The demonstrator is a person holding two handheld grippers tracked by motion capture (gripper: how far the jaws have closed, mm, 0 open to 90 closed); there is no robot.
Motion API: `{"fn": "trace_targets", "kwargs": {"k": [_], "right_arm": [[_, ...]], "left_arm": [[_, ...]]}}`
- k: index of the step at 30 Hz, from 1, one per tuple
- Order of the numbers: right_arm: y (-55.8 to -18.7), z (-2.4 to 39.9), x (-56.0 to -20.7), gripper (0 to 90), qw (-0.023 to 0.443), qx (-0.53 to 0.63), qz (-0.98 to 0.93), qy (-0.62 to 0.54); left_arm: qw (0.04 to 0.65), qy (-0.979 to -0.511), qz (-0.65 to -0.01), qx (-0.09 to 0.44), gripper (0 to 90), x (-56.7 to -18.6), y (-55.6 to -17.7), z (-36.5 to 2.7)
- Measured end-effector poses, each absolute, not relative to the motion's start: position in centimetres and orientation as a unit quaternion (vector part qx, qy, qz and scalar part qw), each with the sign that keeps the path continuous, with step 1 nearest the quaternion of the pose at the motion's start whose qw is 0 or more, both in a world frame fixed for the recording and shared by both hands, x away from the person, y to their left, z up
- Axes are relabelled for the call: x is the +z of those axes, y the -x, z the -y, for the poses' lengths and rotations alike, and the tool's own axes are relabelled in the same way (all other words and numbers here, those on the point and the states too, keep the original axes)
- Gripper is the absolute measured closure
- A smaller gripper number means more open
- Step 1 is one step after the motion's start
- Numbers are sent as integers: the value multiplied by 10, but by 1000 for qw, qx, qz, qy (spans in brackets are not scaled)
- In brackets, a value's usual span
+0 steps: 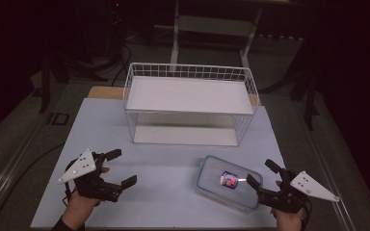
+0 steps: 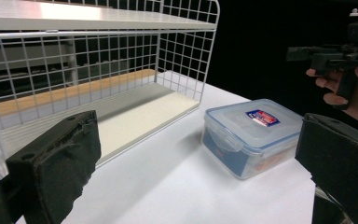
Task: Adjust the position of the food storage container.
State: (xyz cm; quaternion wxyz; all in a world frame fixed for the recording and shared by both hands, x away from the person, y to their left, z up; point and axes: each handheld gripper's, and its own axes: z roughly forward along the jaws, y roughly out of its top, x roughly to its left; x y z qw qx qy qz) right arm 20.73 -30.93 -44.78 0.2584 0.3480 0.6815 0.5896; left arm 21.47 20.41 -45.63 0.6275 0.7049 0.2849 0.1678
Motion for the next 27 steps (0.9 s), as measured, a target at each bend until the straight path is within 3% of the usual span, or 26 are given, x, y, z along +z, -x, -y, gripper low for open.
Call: {"fn": "trace_targets", "kwargs": {"k": [7, 13, 22, 23, 25, 27], "right_arm": [[-207, 309, -439, 132, 246, 592, -693, -331], [-208, 313, -436, 151, 203, 580, -715, -335], [-194, 302, -454, 569, 132, 533, -774, -315], [-194, 302, -454, 569, 132, 533, -774, -315], [-187, 297, -462, 705, 115, 510, -798, -299], [-187, 296, -464, 732, 108, 504, -804, -296]], "left_arm": [[624, -707, -282, 175, 0, -456, -215, -203], [625, -708, -281, 174, 0, -457, -216, -202], [621, -711, -278, 177, 0, -459, -217, -200], [621, -711, -278, 177, 0, -459, -217, -200], [619, -713, -277, 177, 0, -459, -217, -199], [620, -713, -276, 177, 0, -459, -217, -198]]}}
